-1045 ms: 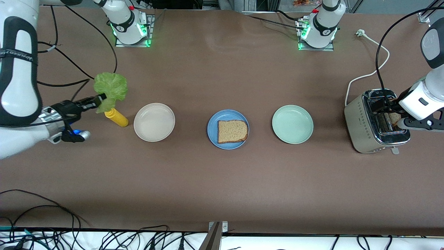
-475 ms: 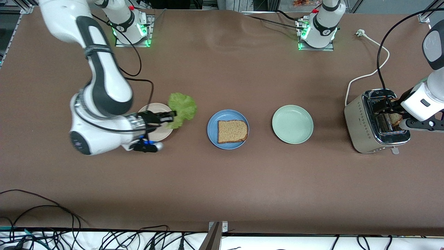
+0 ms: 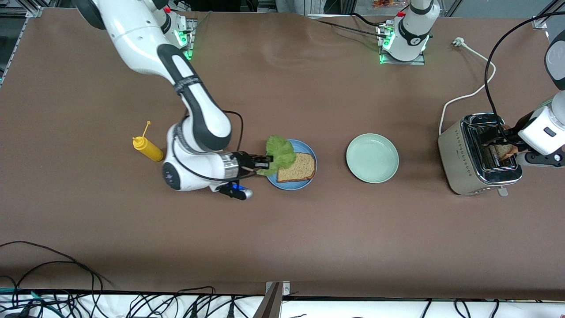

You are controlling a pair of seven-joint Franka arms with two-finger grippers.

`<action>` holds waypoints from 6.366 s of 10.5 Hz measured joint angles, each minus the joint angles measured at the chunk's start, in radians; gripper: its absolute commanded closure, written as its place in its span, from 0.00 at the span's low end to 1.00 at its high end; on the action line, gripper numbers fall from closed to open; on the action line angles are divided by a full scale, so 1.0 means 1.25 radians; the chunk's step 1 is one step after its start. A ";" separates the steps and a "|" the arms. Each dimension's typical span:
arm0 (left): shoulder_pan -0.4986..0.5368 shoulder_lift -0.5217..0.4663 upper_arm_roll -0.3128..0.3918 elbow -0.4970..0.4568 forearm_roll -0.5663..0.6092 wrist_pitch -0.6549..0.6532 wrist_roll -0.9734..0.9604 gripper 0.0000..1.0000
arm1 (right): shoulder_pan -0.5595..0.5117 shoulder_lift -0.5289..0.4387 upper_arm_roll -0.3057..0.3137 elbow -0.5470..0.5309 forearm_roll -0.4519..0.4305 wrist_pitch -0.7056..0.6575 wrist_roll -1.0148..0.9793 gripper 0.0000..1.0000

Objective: Make sandwich in blue plate with both arms
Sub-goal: 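Carry the lettuce over the bread and release it on the blue plate, then withdraw the right gripper back toward the mustard bottle, then grasp the yellow mustard bottle with the right gripper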

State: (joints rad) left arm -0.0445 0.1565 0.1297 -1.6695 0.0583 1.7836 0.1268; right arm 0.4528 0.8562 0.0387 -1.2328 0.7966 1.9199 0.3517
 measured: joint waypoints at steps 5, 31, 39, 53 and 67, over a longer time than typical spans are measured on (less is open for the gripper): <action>0.024 0.005 0.000 -0.001 0.000 0.000 0.000 0.00 | 0.067 0.055 -0.001 0.003 0.034 0.143 0.039 0.00; 0.195 0.103 -0.001 -0.066 0.000 -0.015 0.126 0.00 | -0.136 -0.111 -0.309 -0.004 -0.461 -0.412 -0.425 0.00; 0.196 0.104 -0.002 -0.069 0.000 -0.026 0.127 0.00 | -0.340 -0.118 -0.311 0.021 -0.326 -0.419 -1.175 0.00; 0.153 0.030 -0.002 -0.137 0.000 0.033 0.131 0.00 | -0.389 -0.108 -0.309 -0.406 0.042 -0.319 -2.268 0.00; 0.164 0.016 0.021 -0.182 0.000 0.098 0.135 0.00 | -0.382 -0.094 -0.298 -0.448 0.206 -0.319 -2.267 0.92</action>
State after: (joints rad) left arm 0.1604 0.1761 0.1554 -1.8975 0.0582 1.9058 0.2956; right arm -0.0243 0.7385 -0.3333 -1.7924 1.0537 1.5218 -2.4820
